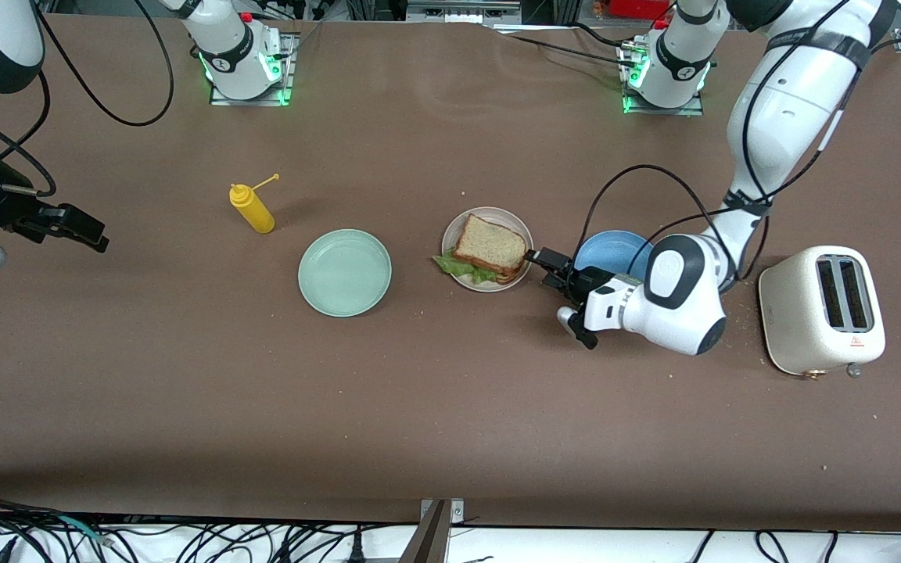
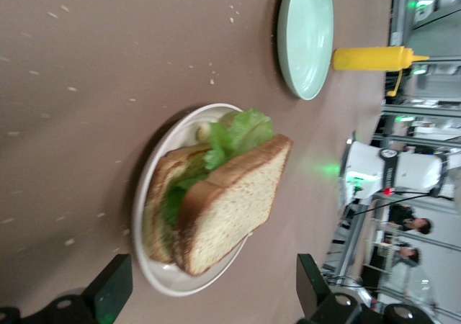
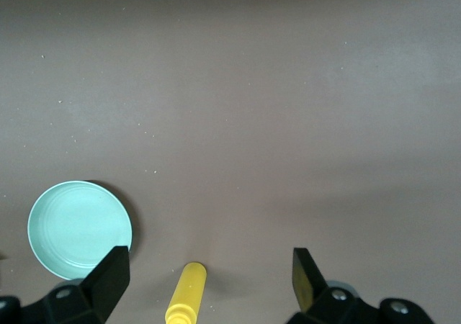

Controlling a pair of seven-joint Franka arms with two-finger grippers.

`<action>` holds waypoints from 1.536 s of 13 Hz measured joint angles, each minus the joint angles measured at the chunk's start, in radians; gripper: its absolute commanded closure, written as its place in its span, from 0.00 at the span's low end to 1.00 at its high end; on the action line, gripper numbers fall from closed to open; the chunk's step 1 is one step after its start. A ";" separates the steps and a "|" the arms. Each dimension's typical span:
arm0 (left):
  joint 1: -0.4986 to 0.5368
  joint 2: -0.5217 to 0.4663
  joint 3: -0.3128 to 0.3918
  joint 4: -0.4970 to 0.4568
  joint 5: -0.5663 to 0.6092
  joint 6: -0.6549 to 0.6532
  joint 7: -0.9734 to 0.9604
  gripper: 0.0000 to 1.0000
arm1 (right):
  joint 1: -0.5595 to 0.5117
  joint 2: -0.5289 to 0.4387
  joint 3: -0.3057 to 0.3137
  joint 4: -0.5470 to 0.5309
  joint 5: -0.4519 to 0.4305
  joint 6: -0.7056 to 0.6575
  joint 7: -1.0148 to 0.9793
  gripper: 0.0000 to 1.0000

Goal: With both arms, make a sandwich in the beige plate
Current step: 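Open the left gripper and withdraw it past the toaster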

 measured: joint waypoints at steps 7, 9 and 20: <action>0.030 -0.228 -0.001 0.020 0.464 -0.009 -0.272 0.00 | 0.000 0.000 0.000 0.000 0.000 -0.003 0.000 0.00; 0.028 -0.298 -0.001 0.022 0.637 -0.014 -0.316 0.00 | 0.000 0.000 0.000 0.000 0.000 -0.009 0.000 0.00; 0.031 -0.766 0.199 -0.073 0.631 -0.202 -0.487 0.00 | 0.001 0.000 0.017 0.000 0.000 -0.017 0.000 0.00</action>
